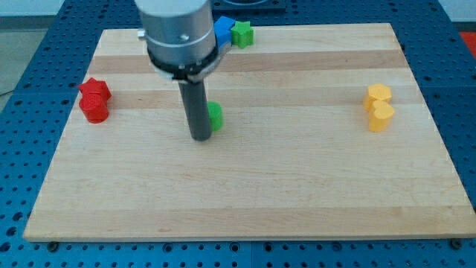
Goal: Move the green circle into the green star
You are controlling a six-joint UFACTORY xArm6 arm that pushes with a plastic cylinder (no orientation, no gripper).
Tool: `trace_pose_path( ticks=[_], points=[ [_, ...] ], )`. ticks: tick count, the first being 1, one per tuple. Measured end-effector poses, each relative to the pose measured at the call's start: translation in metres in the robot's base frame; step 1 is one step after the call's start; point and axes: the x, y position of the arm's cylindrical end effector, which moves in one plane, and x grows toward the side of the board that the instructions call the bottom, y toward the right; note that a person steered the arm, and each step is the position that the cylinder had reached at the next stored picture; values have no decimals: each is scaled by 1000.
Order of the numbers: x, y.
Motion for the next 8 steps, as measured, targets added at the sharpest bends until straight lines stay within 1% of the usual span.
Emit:
trace_pose_path(
  ticks=[1, 2, 3, 4, 6, 7, 8],
  points=[
    [-68, 2],
    [-84, 4],
    [-26, 6],
    [-28, 31],
    [-138, 45],
    [-110, 46],
    [-96, 10]
  ],
)
